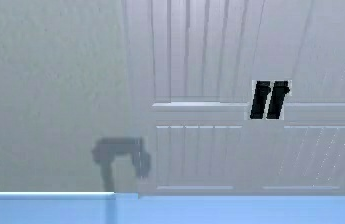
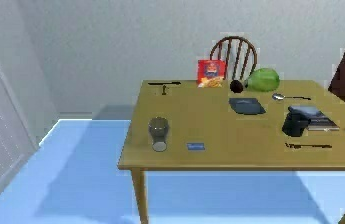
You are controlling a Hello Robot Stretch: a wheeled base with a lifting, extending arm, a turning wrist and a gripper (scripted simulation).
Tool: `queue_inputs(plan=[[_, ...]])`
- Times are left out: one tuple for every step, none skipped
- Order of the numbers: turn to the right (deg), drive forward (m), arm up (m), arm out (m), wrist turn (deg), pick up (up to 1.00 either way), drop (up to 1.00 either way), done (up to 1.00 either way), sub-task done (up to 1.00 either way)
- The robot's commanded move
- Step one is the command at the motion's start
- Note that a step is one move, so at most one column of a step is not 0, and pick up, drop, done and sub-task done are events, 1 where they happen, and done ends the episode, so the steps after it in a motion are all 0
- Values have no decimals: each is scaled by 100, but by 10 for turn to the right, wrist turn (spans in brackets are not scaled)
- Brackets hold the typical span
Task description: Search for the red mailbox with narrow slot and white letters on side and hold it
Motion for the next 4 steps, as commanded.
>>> queue_inputs(plan=[[-450, 0, 0, 0, 0, 0, 0, 0, 0], [-180, 0, 0, 0, 0, 0, 0, 0, 0], [0, 75, 0, 0, 0, 0, 0, 0, 0], [-330, 0, 0, 0, 0, 0, 0, 0, 0]])
